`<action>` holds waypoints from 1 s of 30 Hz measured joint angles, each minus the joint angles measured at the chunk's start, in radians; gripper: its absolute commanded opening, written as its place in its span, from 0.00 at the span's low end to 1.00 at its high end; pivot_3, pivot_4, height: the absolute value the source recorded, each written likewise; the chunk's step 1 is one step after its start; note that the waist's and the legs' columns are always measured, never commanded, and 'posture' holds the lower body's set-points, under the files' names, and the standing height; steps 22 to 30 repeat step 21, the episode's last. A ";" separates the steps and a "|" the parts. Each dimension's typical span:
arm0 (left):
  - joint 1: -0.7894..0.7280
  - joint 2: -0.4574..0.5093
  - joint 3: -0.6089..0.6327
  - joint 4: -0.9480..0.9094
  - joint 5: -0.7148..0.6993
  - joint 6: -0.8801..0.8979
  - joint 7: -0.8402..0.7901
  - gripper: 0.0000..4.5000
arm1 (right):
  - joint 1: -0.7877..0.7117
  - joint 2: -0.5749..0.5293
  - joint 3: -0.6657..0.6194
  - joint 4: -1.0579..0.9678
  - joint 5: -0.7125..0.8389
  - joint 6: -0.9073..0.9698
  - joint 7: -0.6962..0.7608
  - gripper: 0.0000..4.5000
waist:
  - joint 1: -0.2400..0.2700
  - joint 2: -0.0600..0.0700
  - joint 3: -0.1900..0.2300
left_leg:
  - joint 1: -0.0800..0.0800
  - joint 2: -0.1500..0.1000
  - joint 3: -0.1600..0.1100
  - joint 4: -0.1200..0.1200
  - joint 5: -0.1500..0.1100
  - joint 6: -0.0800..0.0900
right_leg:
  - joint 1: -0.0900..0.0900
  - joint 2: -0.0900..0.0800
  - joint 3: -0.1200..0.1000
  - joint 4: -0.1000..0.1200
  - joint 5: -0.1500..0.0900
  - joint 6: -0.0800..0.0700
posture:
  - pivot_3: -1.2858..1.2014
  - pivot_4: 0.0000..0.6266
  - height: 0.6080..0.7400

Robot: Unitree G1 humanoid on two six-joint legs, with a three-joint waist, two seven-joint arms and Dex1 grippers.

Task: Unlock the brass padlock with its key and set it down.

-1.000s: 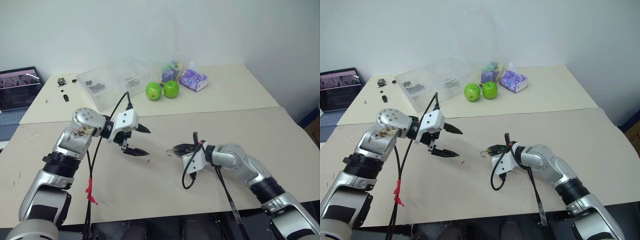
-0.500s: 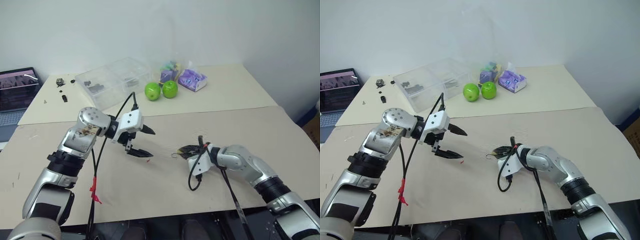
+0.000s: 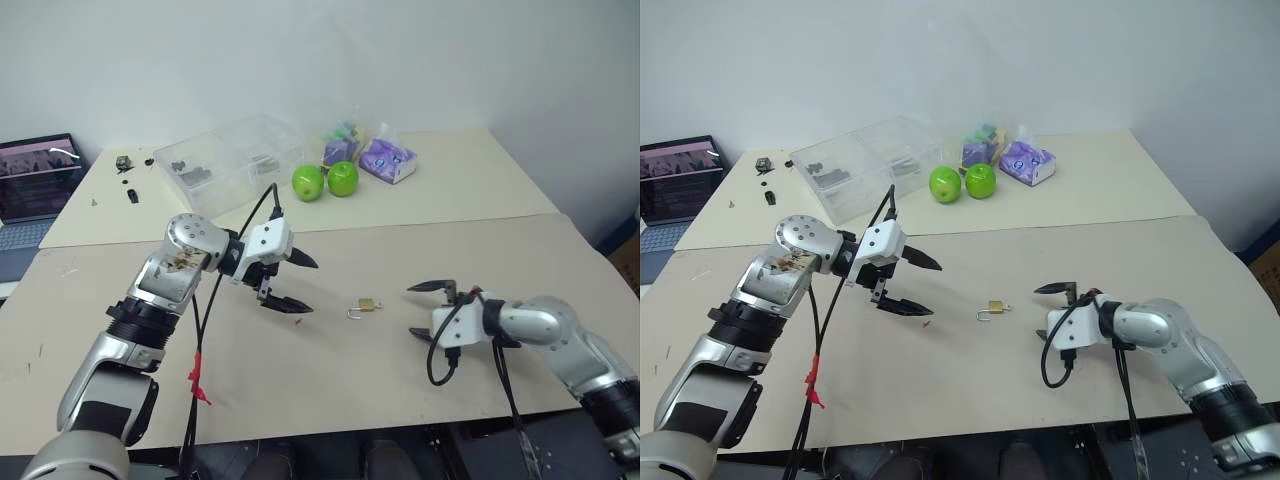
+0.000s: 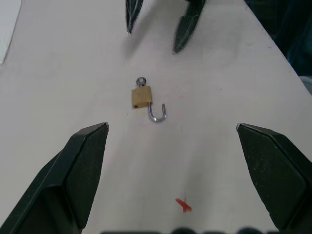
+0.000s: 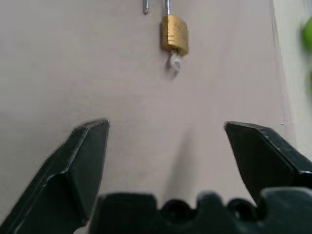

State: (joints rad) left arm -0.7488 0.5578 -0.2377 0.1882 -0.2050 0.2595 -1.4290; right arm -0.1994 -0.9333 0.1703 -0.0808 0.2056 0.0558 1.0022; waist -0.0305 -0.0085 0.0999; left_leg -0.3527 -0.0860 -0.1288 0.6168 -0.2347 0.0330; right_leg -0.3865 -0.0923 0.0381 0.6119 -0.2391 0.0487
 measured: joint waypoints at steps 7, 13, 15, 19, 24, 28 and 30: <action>0.022 -0.008 0.034 -0.040 -0.057 0.048 0.040 1.00 | -0.070 0.017 -0.171 -0.267 0.412 0.496 -0.042 0.99 | -0.002 0.000 0.000 | 0.001 0.001 0.000 0.000 -0.001 0.002 | -0.001 0.000 0.001 -0.001 0.001 0.001 | 0.52 0.24 1.00; 0.095 0.027 0.105 -0.141 -0.113 0.135 0.118 1.00 | -0.002 0.066 -0.219 -0.319 0.412 0.573 -0.164 0.99 | 0.026 -0.001 0.000 | -0.001 0.000 0.000 -0.001 -0.001 0.001 | -0.002 -0.001 0.001 -0.002 0.001 0.001 | 0.52 0.24 1.00; 0.098 0.031 0.117 -0.165 -0.117 0.153 0.146 1.00 | 0.005 0.083 -0.221 -0.314 0.398 0.571 -0.179 0.99 | 0.031 -0.001 0.000 | 0.000 -0.002 0.001 0.000 -0.001 0.000 | -0.002 -0.002 0.002 -0.002 0.001 0.001 | 0.52 0.24 1.00; 0.139 0.035 0.129 -0.205 -0.127 0.161 0.185 1.00 | 0.001 0.086 -0.233 -0.287 0.380 0.556 -0.176 0.99 | 0.034 -0.001 0.000 | 0.000 -0.002 0.002 0.000 -0.001 0.000 | -0.001 -0.003 0.002 -0.002 0.002 0.003 | 0.52 0.24 1.00; 0.163 0.034 0.130 -0.212 -0.130 0.162 0.203 1.00 | -0.001 0.086 -0.235 -0.271 0.370 0.553 -0.173 0.99 | 0.034 -0.001 0.000 | 0.000 -0.001 0.002 -0.001 -0.001 0.000 | -0.002 -0.002 0.002 -0.002 0.002 0.003 | 0.52 0.24 1.00; 0.163 0.034 0.130 -0.212 -0.130 0.162 0.203 1.00 | -0.001 0.086 -0.235 -0.271 0.370 0.553 -0.173 0.99 | 0.034 -0.001 0.000 | 0.000 -0.001 0.002 -0.001 -0.001 0.000 | -0.002 -0.002 0.002 -0.002 0.002 0.003 | 0.52 0.24 1.00; 0.163 0.034 0.130 -0.212 -0.130 0.162 0.203 1.00 | -0.001 0.086 -0.235 -0.271 0.370 0.553 -0.173 0.99 | 0.034 -0.001 0.000 | 0.000 -0.001 0.002 -0.001 -0.001 0.000 | -0.002 -0.002 0.002 -0.002 0.002 0.003 | 0.52 0.24 1.00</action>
